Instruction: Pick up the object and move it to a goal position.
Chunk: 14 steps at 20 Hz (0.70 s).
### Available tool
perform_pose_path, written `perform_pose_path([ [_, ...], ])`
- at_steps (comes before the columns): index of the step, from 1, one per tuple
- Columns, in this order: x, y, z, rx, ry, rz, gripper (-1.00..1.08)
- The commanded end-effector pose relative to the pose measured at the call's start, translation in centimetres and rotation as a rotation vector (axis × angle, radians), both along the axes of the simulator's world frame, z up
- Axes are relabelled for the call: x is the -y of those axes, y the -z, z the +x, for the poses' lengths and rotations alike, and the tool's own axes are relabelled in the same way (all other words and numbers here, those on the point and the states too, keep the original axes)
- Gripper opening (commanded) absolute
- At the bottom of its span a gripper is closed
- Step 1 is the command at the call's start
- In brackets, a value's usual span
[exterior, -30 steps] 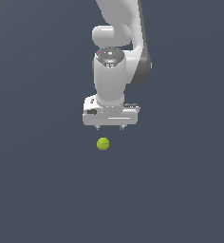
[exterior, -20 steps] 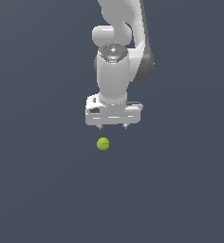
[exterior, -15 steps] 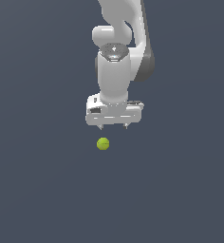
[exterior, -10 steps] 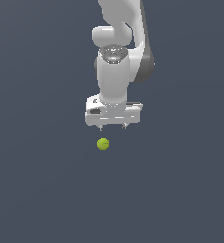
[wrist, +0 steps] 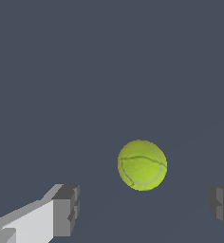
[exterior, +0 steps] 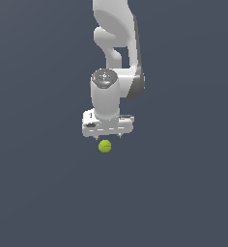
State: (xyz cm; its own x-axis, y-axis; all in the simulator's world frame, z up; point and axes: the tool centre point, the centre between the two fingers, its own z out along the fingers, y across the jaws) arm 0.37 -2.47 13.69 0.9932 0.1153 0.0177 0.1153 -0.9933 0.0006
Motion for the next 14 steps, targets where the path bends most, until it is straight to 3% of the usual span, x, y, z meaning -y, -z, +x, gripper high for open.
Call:
perform_pose_path([
  [1, 1.0, 2.0, -0.3, -0.008, -0.013, -0.001, 1.0],
  [14, 2.2, 5.0, -0.9, -0.019, -0.027, -0.002, 1.0],
])
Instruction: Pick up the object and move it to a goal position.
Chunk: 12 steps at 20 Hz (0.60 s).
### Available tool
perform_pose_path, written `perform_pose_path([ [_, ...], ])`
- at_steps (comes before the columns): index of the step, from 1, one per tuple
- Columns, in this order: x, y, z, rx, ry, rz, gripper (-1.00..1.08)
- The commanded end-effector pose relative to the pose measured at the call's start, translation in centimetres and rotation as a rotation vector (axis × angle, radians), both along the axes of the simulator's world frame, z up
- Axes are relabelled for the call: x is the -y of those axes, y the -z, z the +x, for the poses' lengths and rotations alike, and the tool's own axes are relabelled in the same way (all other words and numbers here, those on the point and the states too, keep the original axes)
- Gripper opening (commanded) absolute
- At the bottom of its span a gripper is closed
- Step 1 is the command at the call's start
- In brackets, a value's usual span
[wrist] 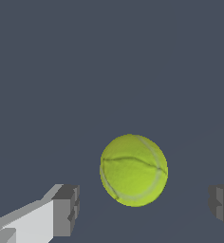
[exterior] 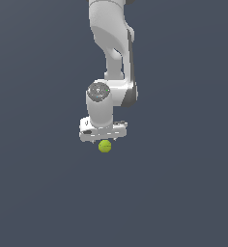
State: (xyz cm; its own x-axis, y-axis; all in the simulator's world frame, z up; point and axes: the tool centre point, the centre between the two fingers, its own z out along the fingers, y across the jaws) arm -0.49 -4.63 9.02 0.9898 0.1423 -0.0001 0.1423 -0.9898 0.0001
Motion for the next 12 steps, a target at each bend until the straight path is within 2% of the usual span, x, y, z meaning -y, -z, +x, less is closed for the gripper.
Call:
perform_pose_path([
  [1, 0.0, 0.6, 0.0, -0.001, 0.0, 0.0, 1.0],
  [12, 0.0, 4.8, -0.1, 0.0, -0.003, 0.0, 1.0],
])
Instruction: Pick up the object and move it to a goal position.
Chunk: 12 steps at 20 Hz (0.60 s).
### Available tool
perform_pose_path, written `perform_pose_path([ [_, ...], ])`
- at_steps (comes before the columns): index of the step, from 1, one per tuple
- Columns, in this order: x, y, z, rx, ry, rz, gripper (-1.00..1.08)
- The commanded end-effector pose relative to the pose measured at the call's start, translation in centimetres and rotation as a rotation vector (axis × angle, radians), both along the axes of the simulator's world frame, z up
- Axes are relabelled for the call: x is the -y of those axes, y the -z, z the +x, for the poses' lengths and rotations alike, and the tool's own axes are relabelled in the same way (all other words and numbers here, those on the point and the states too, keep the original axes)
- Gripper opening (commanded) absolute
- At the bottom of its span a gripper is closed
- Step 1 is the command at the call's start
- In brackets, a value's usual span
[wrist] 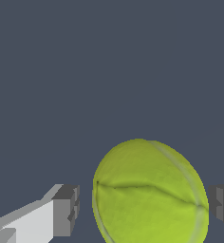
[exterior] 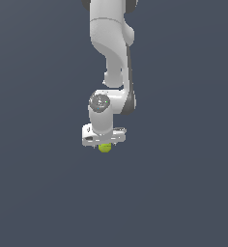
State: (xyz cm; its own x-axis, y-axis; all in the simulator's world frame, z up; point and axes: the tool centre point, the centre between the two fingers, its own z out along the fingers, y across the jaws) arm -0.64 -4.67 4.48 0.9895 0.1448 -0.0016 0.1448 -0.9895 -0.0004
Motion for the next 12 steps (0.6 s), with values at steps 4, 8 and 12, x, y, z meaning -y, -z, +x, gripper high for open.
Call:
perform_pose_path([
  [4, 0.02, 0.36, 0.11, 0.002, 0.0, 0.0, -1.0],
  [8, 0.02, 0.36, 0.11, 0.002, 0.0, 0.0, -1.0],
  [12, 0.02, 0.36, 0.11, 0.002, 0.0, 0.0, -1.0],
])
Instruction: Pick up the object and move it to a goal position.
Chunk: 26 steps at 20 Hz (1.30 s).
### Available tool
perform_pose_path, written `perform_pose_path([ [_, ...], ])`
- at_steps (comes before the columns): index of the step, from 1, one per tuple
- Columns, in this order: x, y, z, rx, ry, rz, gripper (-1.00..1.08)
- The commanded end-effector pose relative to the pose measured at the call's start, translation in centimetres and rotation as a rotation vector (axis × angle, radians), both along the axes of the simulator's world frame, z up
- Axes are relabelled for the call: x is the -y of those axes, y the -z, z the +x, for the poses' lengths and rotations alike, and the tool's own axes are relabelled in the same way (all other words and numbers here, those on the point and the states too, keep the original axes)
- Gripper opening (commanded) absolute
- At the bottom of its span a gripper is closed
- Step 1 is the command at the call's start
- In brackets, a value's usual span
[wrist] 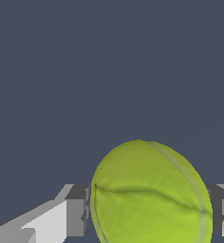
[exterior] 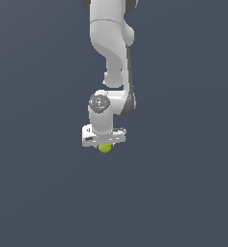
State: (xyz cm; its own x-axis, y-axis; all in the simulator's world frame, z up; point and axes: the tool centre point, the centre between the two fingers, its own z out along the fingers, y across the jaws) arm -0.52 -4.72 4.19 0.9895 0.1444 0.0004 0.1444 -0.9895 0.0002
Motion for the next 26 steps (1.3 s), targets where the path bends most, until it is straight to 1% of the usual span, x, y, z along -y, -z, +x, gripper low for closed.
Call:
perform_pose_path([
  [1, 0.0, 0.0, 0.0, -0.001, -0.001, 0.0, -1.0],
  [7, -0.5, -1.0, 0.0, -0.001, -0.001, 0.0, -1.0],
  [13, -2.0, -4.2, 0.0, -0.001, -0.001, 0.0, -1.0],
  [19, -4.3, -9.6, 0.1, 0.0, 0.0, 0.0, -1.0],
  [26, -7.9, -17.5, 0.2, 0.0, 0.0, -0.002, -1.0],
])
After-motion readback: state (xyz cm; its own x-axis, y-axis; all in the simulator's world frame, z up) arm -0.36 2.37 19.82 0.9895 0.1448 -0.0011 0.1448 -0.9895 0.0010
